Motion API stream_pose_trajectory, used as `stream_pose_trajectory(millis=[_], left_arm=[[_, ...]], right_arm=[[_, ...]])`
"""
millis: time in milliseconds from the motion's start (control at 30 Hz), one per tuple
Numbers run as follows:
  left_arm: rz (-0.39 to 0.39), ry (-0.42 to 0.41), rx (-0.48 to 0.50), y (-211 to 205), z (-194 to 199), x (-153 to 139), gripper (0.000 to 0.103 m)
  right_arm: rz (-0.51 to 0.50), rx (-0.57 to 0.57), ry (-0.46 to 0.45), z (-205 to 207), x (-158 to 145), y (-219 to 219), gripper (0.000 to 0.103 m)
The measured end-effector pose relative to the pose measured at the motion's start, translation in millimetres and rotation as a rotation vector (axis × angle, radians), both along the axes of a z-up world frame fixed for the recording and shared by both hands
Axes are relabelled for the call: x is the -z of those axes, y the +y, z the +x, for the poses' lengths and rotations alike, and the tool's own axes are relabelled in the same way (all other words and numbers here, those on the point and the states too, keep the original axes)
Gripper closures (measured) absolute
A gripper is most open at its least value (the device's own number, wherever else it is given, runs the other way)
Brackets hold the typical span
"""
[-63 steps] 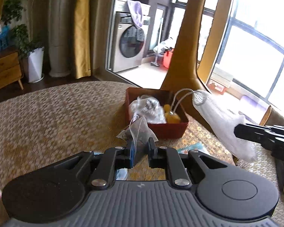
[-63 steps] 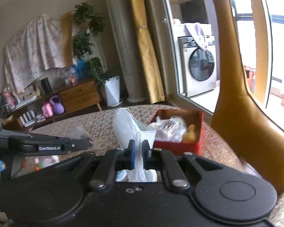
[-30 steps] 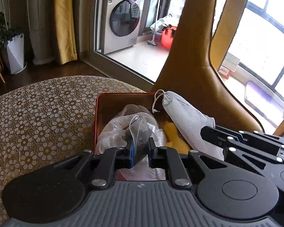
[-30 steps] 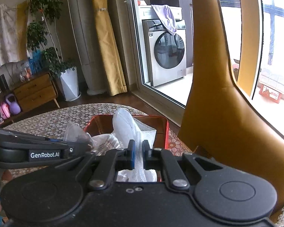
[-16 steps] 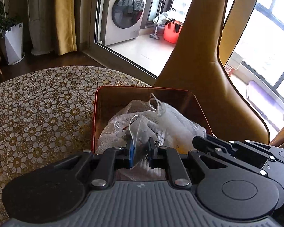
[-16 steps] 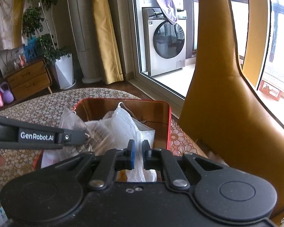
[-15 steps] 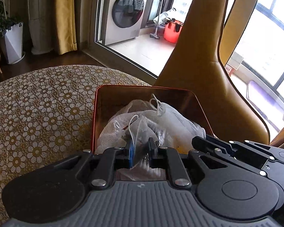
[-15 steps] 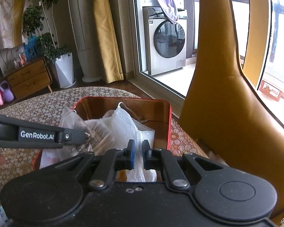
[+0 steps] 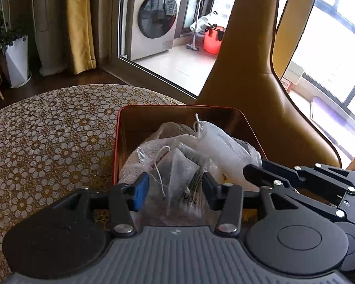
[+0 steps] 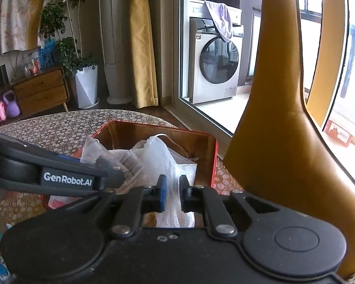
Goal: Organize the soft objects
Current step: 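Open both grippers to drop the white bag and clear pouch into the box, then withdraw both open grippers from the box back over the table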
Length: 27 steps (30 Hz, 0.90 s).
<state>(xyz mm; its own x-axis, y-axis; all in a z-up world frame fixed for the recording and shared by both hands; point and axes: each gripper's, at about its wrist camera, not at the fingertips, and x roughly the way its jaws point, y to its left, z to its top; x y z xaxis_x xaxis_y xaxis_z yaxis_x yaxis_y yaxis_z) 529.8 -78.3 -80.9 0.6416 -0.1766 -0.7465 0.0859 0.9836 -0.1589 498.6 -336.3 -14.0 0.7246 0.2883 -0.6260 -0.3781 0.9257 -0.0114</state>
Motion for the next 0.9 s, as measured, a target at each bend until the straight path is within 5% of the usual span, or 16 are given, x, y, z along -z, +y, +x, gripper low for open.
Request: stream_pose_trajectory(millis=[200, 333, 900], left_arm=[[-0.002, -0.026, 0.003, 3, -11, -11, 0.048], [0.005, -0.054, 0.006, 3, -23, -23, 0.042], [0.008, -0.14, 0.02, 26, -117, -91, 0.041]], right_arm=[[0.03, -0.005, 0.017, -3, -4, -9, 0.081], [0.046, -0.016, 0.005, -13, -12, -13, 0.057], [0.132, -0.025, -0.02, -81, -70, -31, 0.034]])
